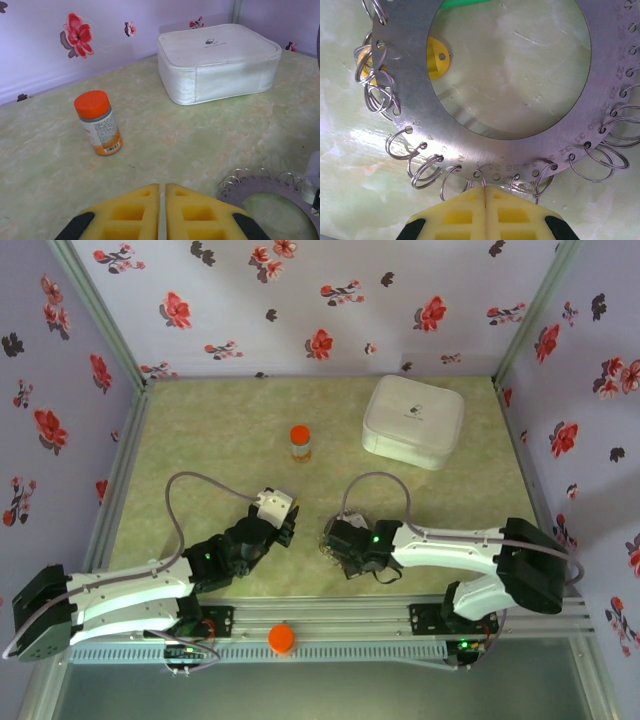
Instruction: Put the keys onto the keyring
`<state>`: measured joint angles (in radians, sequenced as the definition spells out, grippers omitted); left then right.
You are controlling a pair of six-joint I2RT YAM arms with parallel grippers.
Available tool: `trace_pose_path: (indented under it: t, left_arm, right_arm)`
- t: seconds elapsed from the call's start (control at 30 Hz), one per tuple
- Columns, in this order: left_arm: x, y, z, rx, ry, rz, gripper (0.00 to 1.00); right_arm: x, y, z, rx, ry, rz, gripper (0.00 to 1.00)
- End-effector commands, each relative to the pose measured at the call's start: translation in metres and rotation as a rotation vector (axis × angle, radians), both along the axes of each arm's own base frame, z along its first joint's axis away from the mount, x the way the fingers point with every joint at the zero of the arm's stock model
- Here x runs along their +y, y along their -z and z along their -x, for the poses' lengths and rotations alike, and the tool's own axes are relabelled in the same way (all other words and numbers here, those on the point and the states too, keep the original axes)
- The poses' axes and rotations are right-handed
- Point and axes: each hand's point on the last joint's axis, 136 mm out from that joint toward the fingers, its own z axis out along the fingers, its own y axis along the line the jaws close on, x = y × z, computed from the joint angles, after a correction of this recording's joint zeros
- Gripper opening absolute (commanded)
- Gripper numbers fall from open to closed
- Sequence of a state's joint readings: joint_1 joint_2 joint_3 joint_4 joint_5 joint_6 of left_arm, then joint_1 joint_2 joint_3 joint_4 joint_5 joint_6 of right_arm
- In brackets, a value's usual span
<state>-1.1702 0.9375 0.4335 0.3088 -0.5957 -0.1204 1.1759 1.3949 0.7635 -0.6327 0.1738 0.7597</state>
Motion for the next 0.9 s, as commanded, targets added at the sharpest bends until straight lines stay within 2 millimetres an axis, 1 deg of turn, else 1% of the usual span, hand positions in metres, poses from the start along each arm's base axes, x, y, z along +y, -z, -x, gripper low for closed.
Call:
trace_pose_path:
  t: [0.0, 0.1, 0.3, 0.5, 0.73, 0.87]
  left_arm:
    - [0.005, -0.005, -0.005, -0.011, -0.037, 0.006, 0.13]
    - [0.006, -0.004, -0.005, -0.011, -0.038, 0.008, 0.13]
    - [0.006, -0.004, -0.004, -0.009, -0.038, 0.011, 0.13]
    - [0.006, -0.004, -0.005, -0.01, -0.038, 0.01, 0.13]
    - [0.006, -0.005, -0.005, -0.015, -0.036, 0.007, 0.13]
    - [0.006, -0.006, -0.005, -0.017, -0.035, 0.004, 0.13]
  right_arm:
    - [0.009, 0.0, 0.0, 0.012, -0.013, -0.016, 0.01]
    - [0.013, 0.002, 0.001, 0.023, -0.001, -0.035, 0.06]
    - [0.017, 0.004, 0.001, 0.025, 0.014, -0.059, 0.14]
    - [0.021, 0.005, 0.001, 0.034, 0.02, -0.077, 0.19]
    - [0.017, 0.011, 0.001, 0.034, 0.04, -0.058, 0.2]
    - [0.014, 0.013, 0.0, 0.034, 0.052, -0.047, 0.19]
